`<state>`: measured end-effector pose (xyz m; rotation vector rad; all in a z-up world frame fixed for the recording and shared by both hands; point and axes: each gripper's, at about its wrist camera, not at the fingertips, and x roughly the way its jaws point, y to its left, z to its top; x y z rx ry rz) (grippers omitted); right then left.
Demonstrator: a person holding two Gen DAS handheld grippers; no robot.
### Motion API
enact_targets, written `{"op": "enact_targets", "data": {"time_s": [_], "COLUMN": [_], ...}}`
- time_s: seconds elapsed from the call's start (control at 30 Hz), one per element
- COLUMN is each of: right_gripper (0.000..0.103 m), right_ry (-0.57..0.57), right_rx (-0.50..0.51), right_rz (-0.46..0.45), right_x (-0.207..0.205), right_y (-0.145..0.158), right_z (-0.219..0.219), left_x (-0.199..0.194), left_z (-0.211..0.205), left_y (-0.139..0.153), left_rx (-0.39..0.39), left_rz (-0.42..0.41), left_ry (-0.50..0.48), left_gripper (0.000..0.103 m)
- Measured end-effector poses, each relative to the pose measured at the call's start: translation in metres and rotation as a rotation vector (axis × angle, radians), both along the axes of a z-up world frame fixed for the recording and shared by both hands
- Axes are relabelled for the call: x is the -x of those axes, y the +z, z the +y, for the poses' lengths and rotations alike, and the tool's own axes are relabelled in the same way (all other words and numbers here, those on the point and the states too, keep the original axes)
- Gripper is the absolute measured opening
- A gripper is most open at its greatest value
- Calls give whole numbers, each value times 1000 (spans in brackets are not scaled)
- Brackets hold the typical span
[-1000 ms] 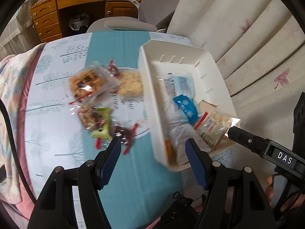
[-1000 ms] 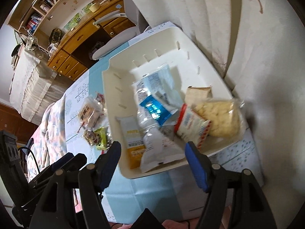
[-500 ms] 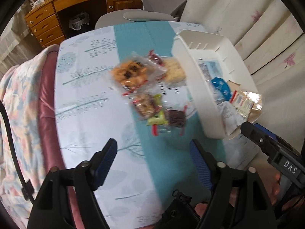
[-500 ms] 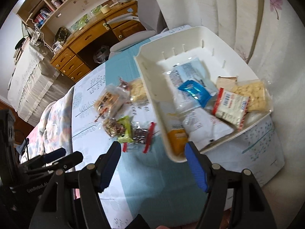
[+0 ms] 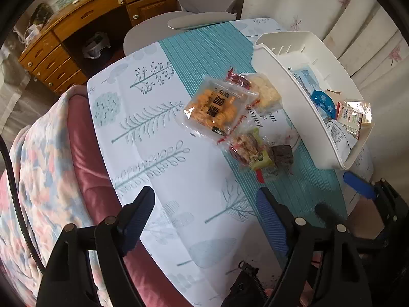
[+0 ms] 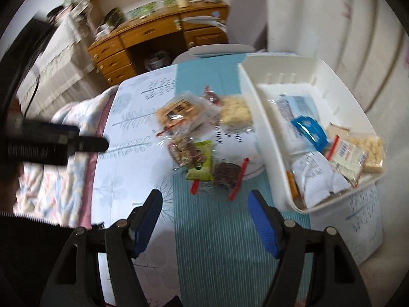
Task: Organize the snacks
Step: 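Move both open tools back toward the remaining snacks on the table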
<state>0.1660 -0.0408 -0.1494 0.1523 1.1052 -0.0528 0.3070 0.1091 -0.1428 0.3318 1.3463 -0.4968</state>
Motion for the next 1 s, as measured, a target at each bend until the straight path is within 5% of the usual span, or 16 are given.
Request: {"op": "enact_targets", "data": {"time_s": [0.43,1.0], "right_gripper": [70,70], "right_ry": [270,390], "right_rx": [156,331], "right_rz": [-79,-86], "right_x": [-33,-75], "right_y": [-31,-96], "right_z": [55,72], "left_x": [-61,-106], "left_z": [-31,-100], "left_y": [-28,-105], "left_rx": [-73,-124], "left_rz": [35,135], "left_ry": [-81,-211], "left_gripper": [83,88]}}
